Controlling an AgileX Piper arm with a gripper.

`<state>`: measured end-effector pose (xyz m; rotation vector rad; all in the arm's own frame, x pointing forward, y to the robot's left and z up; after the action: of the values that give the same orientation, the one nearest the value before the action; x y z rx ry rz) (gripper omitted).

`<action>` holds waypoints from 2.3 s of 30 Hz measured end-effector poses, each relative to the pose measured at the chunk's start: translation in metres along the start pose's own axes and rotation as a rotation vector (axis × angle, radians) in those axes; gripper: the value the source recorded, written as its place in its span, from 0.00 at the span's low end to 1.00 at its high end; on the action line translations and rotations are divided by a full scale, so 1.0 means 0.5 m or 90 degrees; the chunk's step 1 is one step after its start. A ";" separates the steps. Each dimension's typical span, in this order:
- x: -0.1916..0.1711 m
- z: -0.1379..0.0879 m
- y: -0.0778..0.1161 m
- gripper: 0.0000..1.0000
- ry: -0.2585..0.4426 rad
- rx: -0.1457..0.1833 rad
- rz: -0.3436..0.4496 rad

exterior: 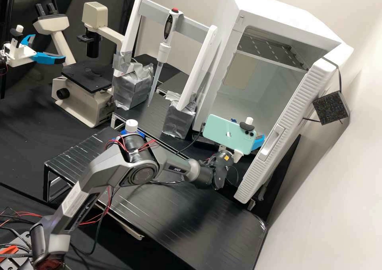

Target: Move the petri dish to the microscope

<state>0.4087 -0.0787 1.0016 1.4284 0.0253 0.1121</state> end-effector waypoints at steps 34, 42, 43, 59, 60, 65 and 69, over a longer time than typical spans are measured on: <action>-0.398 -0.329 -0.104 0.00 0.198 -0.098 -0.082; -0.412 -0.440 -0.126 0.00 0.350 -0.065 -0.063; -0.414 -0.450 -0.129 0.00 0.365 -0.059 -0.065; -0.402 -0.581 -0.185 0.00 0.562 -0.010 -0.173; -0.400 -0.584 -0.185 0.00 0.562 -0.008 -0.174; -0.390 -0.584 -0.188 0.00 0.555 -0.007 -0.180; -0.379 -0.577 -0.198 0.00 0.541 -0.001 -0.194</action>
<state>0.2019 0.1746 0.8532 1.2689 0.9342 0.4583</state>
